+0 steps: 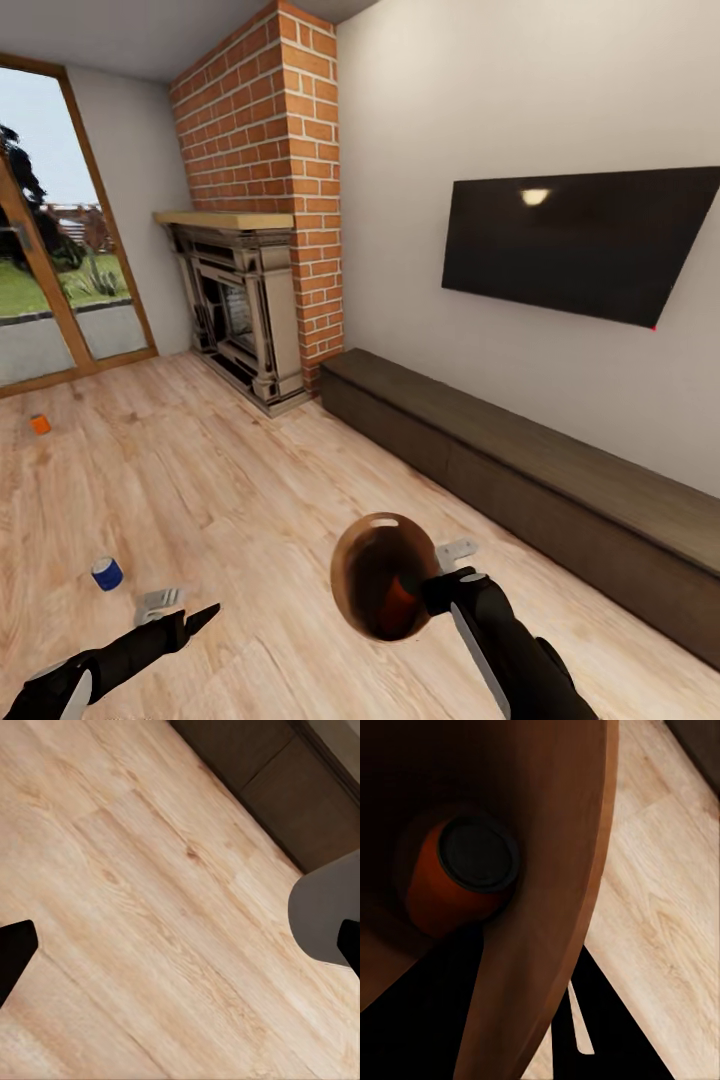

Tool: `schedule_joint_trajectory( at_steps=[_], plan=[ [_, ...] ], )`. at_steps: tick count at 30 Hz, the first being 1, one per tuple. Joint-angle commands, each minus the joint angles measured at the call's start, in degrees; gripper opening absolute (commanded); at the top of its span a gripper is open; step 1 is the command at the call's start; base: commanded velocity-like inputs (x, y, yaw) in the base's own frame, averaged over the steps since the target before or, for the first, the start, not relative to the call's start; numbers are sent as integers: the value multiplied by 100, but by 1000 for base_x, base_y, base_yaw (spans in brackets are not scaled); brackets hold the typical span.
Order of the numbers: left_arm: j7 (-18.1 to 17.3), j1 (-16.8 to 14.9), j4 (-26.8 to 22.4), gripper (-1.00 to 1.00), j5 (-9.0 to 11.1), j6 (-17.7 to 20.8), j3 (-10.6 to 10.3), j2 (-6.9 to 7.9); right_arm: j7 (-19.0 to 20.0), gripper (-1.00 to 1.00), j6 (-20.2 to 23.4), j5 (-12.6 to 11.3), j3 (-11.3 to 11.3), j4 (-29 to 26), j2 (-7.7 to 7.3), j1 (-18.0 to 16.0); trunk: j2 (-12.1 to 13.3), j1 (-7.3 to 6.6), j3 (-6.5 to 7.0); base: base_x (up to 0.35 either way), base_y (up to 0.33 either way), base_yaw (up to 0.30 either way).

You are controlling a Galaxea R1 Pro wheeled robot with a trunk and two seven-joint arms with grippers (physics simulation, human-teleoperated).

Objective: Put the three can of soda from the living room inside the tash can in the kitchen.

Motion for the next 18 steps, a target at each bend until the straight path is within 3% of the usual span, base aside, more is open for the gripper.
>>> schedule_joint_trajectory(
  at_steps=[1,11,18],
  plan=[
    [0,0,0,100,0,0,-1,0,2,-100,-2,-22,2,-4,1,-3,-1,0,1,191,272,288],
    [0,0,1,100,0,0,-3,0,2,-100,-5,-22,2,-4,1,-4,-1,0,1,190,268,288],
    [0,0,1,100,0,0,-3,0,0,-100,-4,-22,2,-4,1,-4,-1,0,1,189,172,288]
  ],
)
